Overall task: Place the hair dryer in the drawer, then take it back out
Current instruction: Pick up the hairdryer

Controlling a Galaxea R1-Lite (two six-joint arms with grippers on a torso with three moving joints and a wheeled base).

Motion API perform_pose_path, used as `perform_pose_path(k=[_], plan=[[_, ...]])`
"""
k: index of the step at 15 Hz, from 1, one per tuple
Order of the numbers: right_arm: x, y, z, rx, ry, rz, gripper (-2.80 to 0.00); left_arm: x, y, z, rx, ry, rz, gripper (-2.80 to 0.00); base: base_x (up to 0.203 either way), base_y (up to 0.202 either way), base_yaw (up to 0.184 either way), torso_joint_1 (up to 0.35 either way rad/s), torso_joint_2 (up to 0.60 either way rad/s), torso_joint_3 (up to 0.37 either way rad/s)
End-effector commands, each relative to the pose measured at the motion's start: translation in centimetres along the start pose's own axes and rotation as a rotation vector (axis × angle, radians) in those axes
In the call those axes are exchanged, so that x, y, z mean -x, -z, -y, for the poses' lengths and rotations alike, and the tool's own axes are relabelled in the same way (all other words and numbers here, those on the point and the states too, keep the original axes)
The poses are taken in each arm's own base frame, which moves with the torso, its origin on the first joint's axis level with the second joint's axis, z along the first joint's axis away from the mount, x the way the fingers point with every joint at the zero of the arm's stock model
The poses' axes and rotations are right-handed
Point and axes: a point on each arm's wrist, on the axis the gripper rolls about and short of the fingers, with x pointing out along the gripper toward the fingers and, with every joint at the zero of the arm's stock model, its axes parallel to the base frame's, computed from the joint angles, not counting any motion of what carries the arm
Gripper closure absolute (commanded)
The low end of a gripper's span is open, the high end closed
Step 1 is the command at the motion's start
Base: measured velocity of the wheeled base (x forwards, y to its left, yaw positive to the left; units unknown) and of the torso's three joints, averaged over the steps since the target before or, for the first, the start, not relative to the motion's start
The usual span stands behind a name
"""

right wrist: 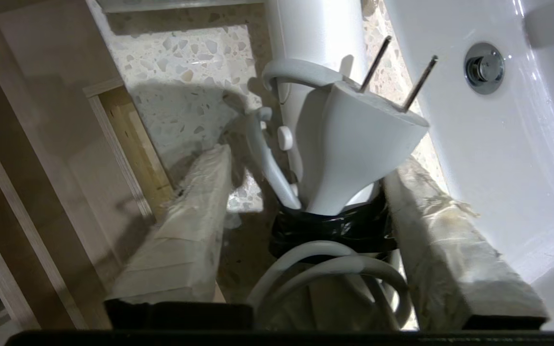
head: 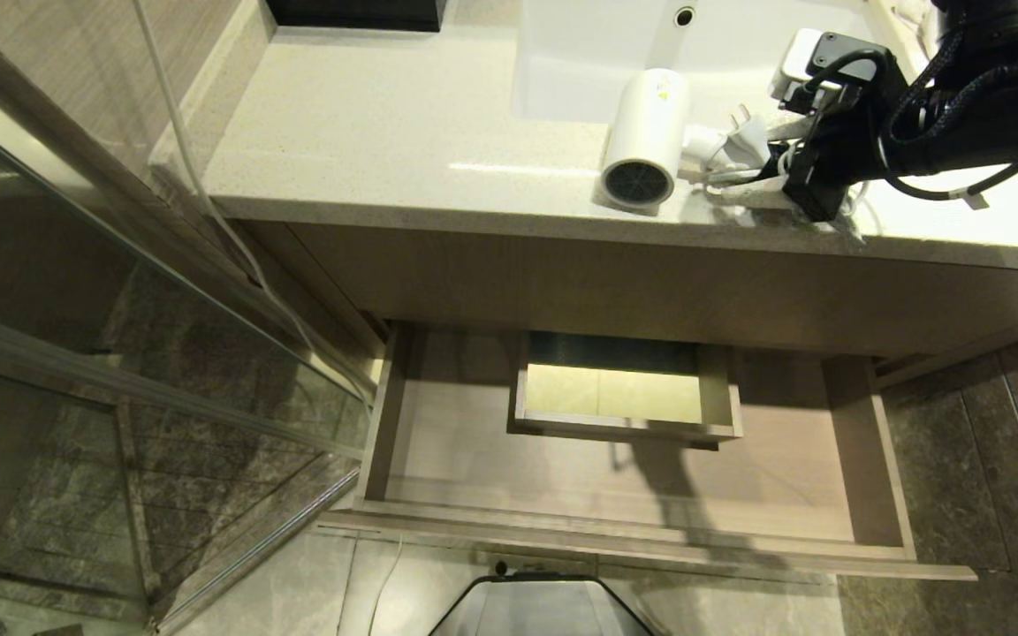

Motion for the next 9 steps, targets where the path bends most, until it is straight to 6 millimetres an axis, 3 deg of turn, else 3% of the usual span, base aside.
perform_pose_path(k=[1,9], plan=[[-0.32,0.21,-0.13,0.000,-0.011,-0.007,0.00,-0.01,0.03,0.00,0.000,0.000,-0.001,0.00,0.000,0.000,0.000,0.000,0.00,0.000],[0.47,0.50,-0.10,-0.015,-0.028,-0.031,0.00,0.00,0.00,0.00,0.000,0.001,0.000,0.00,0.000,0.000,0.000,0.000,0.00,0.000]])
